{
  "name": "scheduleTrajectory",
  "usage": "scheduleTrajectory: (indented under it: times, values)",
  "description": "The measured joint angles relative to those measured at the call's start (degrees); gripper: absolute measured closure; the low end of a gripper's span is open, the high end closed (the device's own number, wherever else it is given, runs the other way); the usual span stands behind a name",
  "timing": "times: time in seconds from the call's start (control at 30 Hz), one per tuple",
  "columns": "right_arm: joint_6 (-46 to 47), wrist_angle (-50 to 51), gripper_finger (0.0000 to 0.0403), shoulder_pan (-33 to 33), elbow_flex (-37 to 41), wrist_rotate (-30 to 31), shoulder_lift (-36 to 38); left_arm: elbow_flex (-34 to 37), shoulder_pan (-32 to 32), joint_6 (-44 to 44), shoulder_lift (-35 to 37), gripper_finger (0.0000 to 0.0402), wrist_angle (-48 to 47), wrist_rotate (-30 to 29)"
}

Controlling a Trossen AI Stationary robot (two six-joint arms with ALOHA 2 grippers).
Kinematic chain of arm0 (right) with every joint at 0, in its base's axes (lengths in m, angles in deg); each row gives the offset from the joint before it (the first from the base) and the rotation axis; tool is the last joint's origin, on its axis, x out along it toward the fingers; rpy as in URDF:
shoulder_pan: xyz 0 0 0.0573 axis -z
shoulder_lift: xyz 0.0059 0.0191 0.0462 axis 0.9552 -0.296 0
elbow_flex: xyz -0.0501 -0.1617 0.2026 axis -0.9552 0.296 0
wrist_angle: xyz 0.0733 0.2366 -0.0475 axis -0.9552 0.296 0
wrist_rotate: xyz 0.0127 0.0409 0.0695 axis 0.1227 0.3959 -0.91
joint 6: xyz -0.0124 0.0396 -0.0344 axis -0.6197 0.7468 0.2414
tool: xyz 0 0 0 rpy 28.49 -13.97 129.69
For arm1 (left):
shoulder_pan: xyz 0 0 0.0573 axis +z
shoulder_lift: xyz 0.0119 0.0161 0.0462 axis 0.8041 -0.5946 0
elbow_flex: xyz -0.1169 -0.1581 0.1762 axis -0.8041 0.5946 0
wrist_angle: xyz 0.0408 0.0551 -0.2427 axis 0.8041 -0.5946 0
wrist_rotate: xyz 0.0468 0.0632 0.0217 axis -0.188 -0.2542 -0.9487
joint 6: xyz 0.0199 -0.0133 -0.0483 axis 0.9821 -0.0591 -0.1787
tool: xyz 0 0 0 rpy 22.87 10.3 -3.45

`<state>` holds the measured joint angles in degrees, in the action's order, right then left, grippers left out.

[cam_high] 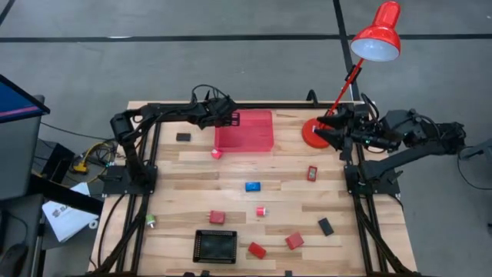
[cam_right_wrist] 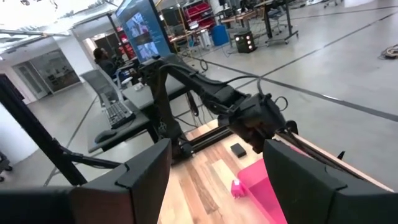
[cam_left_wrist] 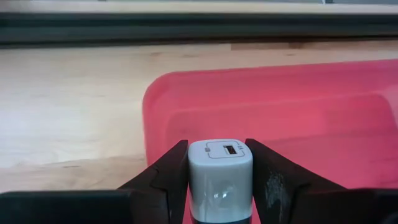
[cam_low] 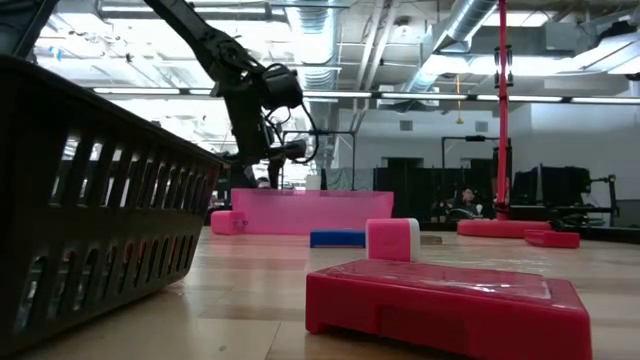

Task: Pick & Place Office items
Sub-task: Put the white and black charger adapter into the pink bin

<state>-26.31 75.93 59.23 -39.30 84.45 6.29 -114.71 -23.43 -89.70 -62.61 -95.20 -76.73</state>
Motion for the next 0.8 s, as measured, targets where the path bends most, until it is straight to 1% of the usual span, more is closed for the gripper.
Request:
scheduleTrajectory:
  times: [0.3, 0.43, 0.57, 0.8]
  values:
    - [0.00, 0.25, 0.0154, -0.40, 0.00, 0.00, 0.02, 0.00, 0.00, 0.61, 0.00, 0.0267, 1.38, 0.14]
    - [0.00, 0.21, 0.0154, -0.40, 0.00, 0.00, 0.02, 0.00, -0.06, 2.88, 0.00, 0.0253, 3.26, 0.14]
    - [0.00, 0.19, 0.0154, -0.40, 0.00, 0.00, 0.02, 0.00, -0.04, 3.19, 0.00, 0.0238, 4.40, 0.16]
    - [0.01, 0.16, 0.0154, -0.40, 0.00, 0.00, 0.02, 0.00, -0.02, 4.26, 0.00, 0.0226, 5.68, 0.16]
